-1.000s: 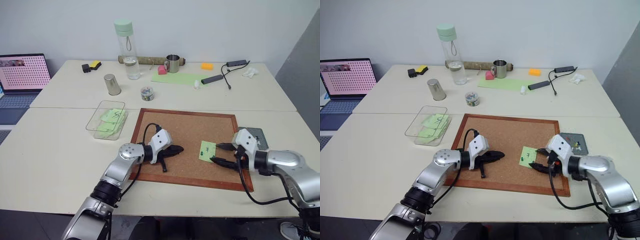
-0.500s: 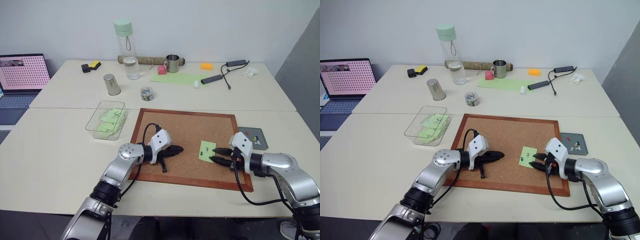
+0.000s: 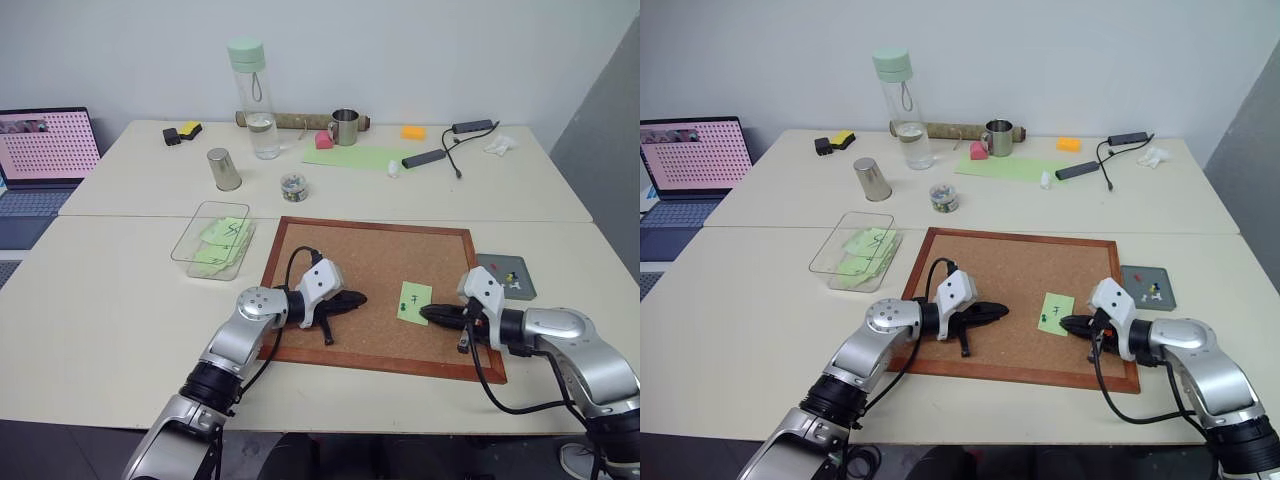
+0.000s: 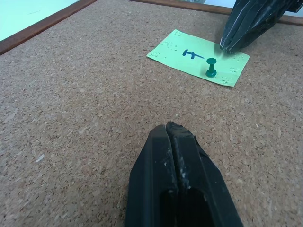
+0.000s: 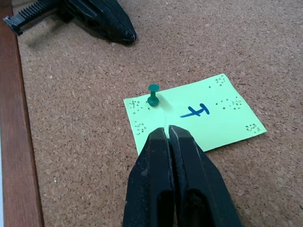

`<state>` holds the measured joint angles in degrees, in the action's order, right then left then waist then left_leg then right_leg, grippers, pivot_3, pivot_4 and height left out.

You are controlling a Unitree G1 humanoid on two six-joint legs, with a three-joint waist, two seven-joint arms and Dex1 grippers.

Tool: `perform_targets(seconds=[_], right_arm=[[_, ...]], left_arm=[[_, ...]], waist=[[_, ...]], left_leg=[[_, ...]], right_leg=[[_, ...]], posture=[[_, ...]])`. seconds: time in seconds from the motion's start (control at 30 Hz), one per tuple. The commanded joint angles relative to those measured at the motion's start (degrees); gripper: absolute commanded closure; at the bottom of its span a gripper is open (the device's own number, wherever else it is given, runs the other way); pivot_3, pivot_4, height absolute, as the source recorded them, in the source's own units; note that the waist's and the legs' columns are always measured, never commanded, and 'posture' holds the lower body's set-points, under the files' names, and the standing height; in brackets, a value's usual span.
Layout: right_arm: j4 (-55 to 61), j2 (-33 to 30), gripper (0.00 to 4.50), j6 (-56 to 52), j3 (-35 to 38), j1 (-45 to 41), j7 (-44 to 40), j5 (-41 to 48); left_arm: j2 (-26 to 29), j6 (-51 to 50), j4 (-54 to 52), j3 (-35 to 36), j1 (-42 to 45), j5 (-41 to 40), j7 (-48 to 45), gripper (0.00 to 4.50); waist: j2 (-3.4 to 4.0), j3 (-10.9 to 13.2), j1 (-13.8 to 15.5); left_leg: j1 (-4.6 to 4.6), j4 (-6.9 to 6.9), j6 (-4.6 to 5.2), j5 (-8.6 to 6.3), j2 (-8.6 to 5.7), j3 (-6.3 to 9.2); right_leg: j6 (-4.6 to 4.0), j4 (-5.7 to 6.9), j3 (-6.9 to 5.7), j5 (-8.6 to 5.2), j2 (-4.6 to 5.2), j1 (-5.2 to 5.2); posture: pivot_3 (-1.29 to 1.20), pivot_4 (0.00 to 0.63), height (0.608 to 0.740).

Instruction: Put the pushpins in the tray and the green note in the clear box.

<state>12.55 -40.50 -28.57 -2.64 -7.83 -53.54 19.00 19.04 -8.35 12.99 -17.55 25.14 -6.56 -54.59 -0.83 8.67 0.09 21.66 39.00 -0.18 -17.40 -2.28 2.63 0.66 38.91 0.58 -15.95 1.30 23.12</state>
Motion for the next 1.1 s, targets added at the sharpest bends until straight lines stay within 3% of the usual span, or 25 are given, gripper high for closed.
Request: perform_targets(seconds=[0.03, 0.4, 0.6, 0.9, 1.1], right_arm=[[5.5, -0.2, 4.49, -2.6, 5.1, -1.0, 0.3, 5.3], [7.2, -0.7, 4.49, -8.2, 12.1, -1.9, 3.3, 11.6], [-3.2, -2.1, 4.49, -5.1, 15.8, -4.6, 13.8, 2.6], [-14.7, -1.0, 4.49, -3.2, 12.6, -7.3, 20.8, -5.5], [-17.5, 0.3, 3.42, -0.9, 13.4, -8.0, 20.7, -5.5]], left_arm=[[0.8, -1.4, 1.7, -1.8, -1.9, 1.8, -0.6, 4.5], [0.5, -1.2, 2.0, -2.1, -2.0, 2.1, -0.1, 4.5], [0.5, -1.3, 1.7, -2.2, -2.4, 2.1, -0.1, 4.5], [0.4, -1.2, 1.9, -2.5, -2.2, 2.2, -0.4, 4.5], [0.6, -1.5, 1.1, -2.5, -2.9, 2.2, -0.2, 4.5]], waist=[[0.01, 0.0, 0.0], [0.0, 0.0, 0.0], [0.0, 0.0, 0.0], [0.02, 0.0, 0.0], [0.04, 0.0, -0.1]], left_leg=[[0.0, 0.0, 0.0, 0.0, 0.0, 0.0], [0.01, 0.0, 0.01, 0.0, 0.0, 0.02], [0.0, 0.0, 0.0, 0.0, 0.0, 0.0], [-0.01, -0.03, 0.0, 0.0, 0.0, -0.06], [-0.01, -0.03, 0.01, 0.0, 0.0, -0.08]], right_leg=[[0.0, 0.0, 0.01, 0.0, 0.0, 0.0], [0.0, -0.01, 0.0, 0.0, 0.0, -0.01], [0.0, 0.0, 0.01, 0.0, 0.0, -0.01], [0.0, 0.01, 0.05, 0.0, 0.0, -0.01], [0.0, 0.02, 0.06, 0.0, 0.0, -0.01]], posture=[[0.0, 0.15, 0.74], [0.0, 0.15, 0.74], [0.0, 0.15, 0.74], [0.0, 0.15, 0.74], [0.0, 0.15, 0.74]])
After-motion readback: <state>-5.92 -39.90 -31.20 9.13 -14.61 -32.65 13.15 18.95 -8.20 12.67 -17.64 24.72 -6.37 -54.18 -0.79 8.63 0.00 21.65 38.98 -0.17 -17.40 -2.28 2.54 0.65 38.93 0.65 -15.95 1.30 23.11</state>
